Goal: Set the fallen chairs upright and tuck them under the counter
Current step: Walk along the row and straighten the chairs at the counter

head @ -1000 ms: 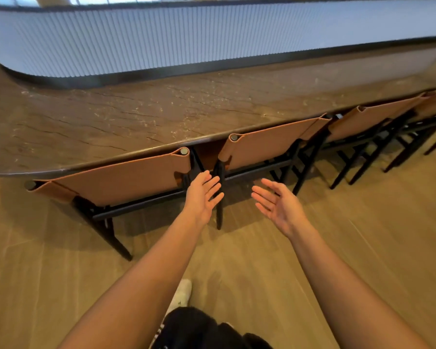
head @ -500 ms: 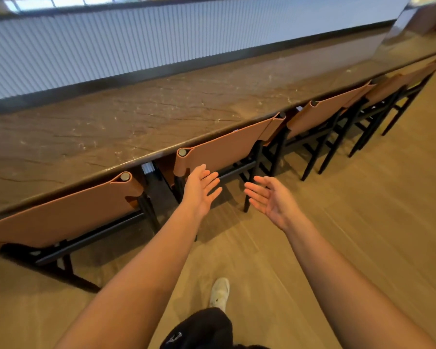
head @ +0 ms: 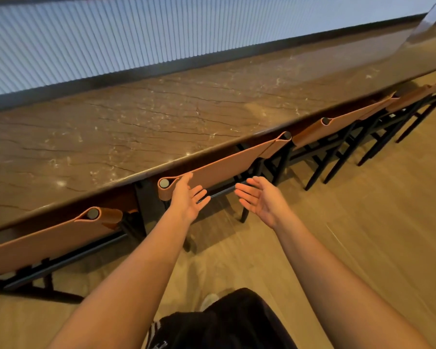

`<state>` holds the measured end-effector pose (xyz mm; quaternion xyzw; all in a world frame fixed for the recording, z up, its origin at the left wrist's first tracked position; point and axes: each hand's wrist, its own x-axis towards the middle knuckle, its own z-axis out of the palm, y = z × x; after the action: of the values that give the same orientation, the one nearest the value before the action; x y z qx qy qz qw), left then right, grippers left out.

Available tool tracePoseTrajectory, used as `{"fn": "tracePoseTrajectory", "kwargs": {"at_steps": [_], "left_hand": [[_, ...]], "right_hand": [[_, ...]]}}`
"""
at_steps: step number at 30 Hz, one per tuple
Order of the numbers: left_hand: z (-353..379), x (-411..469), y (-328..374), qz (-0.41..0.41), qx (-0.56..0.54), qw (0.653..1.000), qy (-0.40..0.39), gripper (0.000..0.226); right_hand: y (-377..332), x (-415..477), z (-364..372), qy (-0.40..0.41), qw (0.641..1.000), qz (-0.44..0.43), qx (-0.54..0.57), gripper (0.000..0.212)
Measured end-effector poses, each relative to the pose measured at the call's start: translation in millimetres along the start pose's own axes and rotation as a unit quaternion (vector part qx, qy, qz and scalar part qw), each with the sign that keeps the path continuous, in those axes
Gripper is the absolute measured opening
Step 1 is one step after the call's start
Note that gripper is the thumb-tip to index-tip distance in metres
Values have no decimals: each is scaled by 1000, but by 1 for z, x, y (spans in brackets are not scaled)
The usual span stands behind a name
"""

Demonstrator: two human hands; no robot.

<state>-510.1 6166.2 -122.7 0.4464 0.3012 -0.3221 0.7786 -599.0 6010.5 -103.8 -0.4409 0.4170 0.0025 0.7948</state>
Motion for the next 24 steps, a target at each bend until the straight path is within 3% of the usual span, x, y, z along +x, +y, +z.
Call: {"fn": "tracePoseTrajectory", "kwargs": {"at_steps": [12, 17, 24], "left_hand": [[42, 56, 8, 15, -105, 989, 101, 46], [51, 77, 9, 29, -161, 975, 147, 37], [48, 83, 10, 19, -145, 976, 159, 10]], "right_hand": [[-75, 113, -5, -25, 996, 77, -49, 49], [-106, 164, -9, -12, 990, 123, -74, 18], [-115, 199, -10, 25, 988, 151, -7, 34]]}}
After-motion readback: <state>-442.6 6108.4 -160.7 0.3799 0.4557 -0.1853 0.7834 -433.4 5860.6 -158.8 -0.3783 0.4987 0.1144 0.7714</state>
